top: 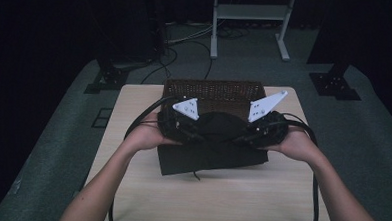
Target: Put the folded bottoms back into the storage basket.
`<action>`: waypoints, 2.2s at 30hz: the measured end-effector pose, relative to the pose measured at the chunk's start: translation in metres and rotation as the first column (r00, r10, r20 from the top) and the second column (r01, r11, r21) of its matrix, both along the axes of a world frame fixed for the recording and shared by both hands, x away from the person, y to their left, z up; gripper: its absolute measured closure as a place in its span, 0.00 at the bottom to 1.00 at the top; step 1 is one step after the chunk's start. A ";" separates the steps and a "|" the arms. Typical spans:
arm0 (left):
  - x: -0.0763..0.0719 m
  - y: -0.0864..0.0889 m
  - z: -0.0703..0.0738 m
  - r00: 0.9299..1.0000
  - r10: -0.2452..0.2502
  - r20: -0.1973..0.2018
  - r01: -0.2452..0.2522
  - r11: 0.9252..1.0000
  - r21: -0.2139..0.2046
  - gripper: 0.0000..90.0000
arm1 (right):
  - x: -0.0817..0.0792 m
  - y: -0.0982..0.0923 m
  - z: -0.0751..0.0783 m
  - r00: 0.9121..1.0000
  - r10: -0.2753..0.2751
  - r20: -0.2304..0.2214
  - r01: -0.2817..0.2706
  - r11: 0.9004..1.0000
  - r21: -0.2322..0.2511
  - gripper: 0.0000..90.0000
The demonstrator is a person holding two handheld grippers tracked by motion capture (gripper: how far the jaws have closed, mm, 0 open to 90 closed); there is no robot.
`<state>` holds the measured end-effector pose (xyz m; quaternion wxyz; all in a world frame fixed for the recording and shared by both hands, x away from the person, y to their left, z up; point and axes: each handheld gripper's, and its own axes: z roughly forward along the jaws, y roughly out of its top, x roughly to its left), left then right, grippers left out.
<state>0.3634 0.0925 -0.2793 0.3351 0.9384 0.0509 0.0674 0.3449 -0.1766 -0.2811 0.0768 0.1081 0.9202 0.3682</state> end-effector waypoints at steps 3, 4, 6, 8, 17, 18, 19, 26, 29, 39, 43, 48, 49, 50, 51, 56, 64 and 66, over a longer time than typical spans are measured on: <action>0.002 0.000 0.004 1.000 0.006 0.003 -0.006 1.000 -0.001 0.81 | 0.004 0.001 0.006 1.000 -0.001 0.003 0.001 1.000 0.006 0.78; 0.003 0.000 0.006 1.000 0.007 0.005 -0.007 1.000 -0.001 0.81 | 0.006 0.001 0.007 1.000 0.004 0.009 -0.004 1.000 0.004 0.78; 0.006 0.000 0.012 1.000 0.010 0.011 -0.010 1.000 0.003 0.82 | 0.009 0.001 0.012 1.000 0.002 0.010 -0.002 1.000 0.010 0.78; 0.010 -0.001 0.018 1.000 0.011 0.022 -0.011 1.000 0.012 0.82 | 0.011 0.001 0.015 1.000 0.000 0.013 0.000 1.000 0.014 0.78; 0.026 -0.006 0.037 0.999 0.011 0.042 -0.012 1.000 0.015 0.82 | 0.024 -0.005 0.032 1.000 -0.011 0.026 0.010 1.000 0.023 0.78; 0.028 -0.007 0.039 0.999 0.009 0.045 -0.010 1.000 0.016 0.82 | 0.026 -0.006 0.034 0.999 -0.010 0.031 0.009 1.000 0.025 0.78; 0.029 -0.007 0.040 0.999 0.013 0.044 -0.014 1.000 0.012 0.82 | 0.028 -0.007 0.036 0.999 -0.014 0.029 0.014 1.000 0.027 0.78; 0.042 -0.007 0.049 0.999 0.012 0.053 -0.012 1.000 0.016 0.82 | 0.039 -0.008 0.045 0.999 -0.020 0.037 0.019 0.999 0.037 0.78; 0.046 -0.007 0.052 0.998 0.019 0.054 -0.020 1.000 0.013 0.82 | 0.042 -0.007 0.048 0.999 -0.020 0.042 0.019 0.999 0.037 0.78; 0.061 -0.009 0.068 0.997 0.032 0.066 -0.033 0.999 0.019 0.82 | 0.056 -0.006 0.063 0.998 -0.033 0.051 0.031 0.999 0.033 0.78; 0.067 -0.010 0.072 0.997 0.034 0.069 -0.036 0.999 0.027 0.82 | 0.063 -0.007 0.067 0.998 -0.038 0.050 0.036 0.999 0.040 0.78; 0.074 -0.010 0.075 0.997 0.032 0.073 -0.034 0.999 0.033 0.82 | 0.069 -0.007 0.070 0.998 -0.034 0.059 0.032 0.999 0.033 0.78; 0.076 -0.010 0.075 0.997 0.034 0.069 -0.036 0.999 0.028 0.82 | 0.071 -0.007 0.070 0.998 -0.032 0.061 0.030 0.999 0.032 0.78; 0.078 -0.010 0.074 0.997 0.036 0.067 -0.037 0.999 0.024 0.82 | 0.073 -0.008 0.071 0.998 -0.033 0.062 0.031 0.999 0.032 0.78; 0.079 -0.010 0.074 0.997 0.036 0.068 -0.038 0.999 0.025 0.82 | 0.075 -0.007 0.071 0.997 -0.036 0.063 0.033 0.999 0.033 0.78; 0.087 -0.007 0.074 0.996 0.048 0.075 -0.049 0.999 0.015 0.82 | 0.084 -0.006 0.073 0.997 -0.032 0.072 0.030 0.999 0.025 0.78; 0.100 -0.005 0.075 0.996 0.062 0.064 -0.063 0.998 0.007 0.82 | 0.099 -0.005 0.074 0.998 -0.042 0.056 0.039 0.998 0.043 0.78; 0.103 -0.005 0.076 0.996 0.064 0.064 -0.065 0.998 0.009 0.82 | 0.101 -0.005 0.074 0.998 -0.043 0.054 0.040 0.998 0.039 0.78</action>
